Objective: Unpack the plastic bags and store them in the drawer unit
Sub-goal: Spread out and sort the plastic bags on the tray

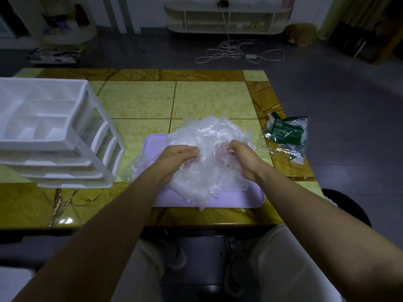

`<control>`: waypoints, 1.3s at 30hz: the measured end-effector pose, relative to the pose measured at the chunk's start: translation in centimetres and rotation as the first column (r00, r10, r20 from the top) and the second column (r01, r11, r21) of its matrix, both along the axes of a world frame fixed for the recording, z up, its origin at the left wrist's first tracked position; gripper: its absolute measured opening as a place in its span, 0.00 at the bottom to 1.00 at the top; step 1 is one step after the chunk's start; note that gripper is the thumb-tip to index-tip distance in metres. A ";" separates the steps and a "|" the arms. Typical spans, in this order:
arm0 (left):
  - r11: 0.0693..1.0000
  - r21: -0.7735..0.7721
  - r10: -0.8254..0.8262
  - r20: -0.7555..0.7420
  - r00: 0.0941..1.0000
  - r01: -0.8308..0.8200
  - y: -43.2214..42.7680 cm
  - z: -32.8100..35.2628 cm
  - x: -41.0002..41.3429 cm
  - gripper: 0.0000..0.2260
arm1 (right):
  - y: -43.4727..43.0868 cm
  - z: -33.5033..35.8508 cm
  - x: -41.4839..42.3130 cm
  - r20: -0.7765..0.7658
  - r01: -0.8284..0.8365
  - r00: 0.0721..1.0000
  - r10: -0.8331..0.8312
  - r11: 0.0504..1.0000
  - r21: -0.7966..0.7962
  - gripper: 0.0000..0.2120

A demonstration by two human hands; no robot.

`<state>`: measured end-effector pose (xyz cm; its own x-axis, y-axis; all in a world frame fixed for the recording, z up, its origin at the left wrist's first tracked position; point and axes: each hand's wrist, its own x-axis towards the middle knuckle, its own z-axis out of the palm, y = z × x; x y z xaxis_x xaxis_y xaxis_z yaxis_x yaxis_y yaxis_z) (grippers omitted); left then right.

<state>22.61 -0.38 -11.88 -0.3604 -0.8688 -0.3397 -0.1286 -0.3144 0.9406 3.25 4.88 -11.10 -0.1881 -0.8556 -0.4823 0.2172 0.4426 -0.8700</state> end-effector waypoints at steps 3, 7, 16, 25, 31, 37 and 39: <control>0.988 -0.019 0.151 0.015 0.988 -0.151 0.1 0.3 -0.3 0.07 | -0.1 -0.2 0.0 0.030 0.038 0.999 -0.038 0.999 -0.002 0.11; 0.948 0.303 0.148 -0.142 0.979 -0.099 0.1 1.1 -0.3 0.13 | 0.0 -0.7 0.2 0.095 0.047 0.994 -0.047 0.999 0.004 0.12; 0.964 0.033 0.263 0.066 0.963 -0.265 0.0 0.0 -0.8 0.01 | 0.5 -0.9 -0.4 0.121 0.048 0.992 -0.037 0.995 -0.087 0.07; 0.789 0.367 0.606 -0.340 0.719 -0.492 -1.7 0.8 -1.0 0.06 | 0.4 -1.6 -0.2 0.121 0.158 0.981 -0.150 0.986 -0.055 0.08; 0.709 0.586 0.644 -0.308 0.700 -0.393 0.3 -1.5 -2.8 0.14 | 0.5 -2.5 1.8 0.275 0.116 0.950 -0.151 0.983 0.139 0.14; 0.769 0.493 0.469 -0.004 0.883 -0.406 0.7 -4.1 -2.9 0.07 | 0.9 -1.3 0.4 0.430 0.001 0.902 -0.028 0.998 0.064 0.38; 0.781 0.496 0.426 0.024 0.904 -0.381 1.1 -4.1 -2.4 0.11 | 0.9 -0.9 0.5 0.339 0.009 0.940 -0.030 0.998 0.063 0.27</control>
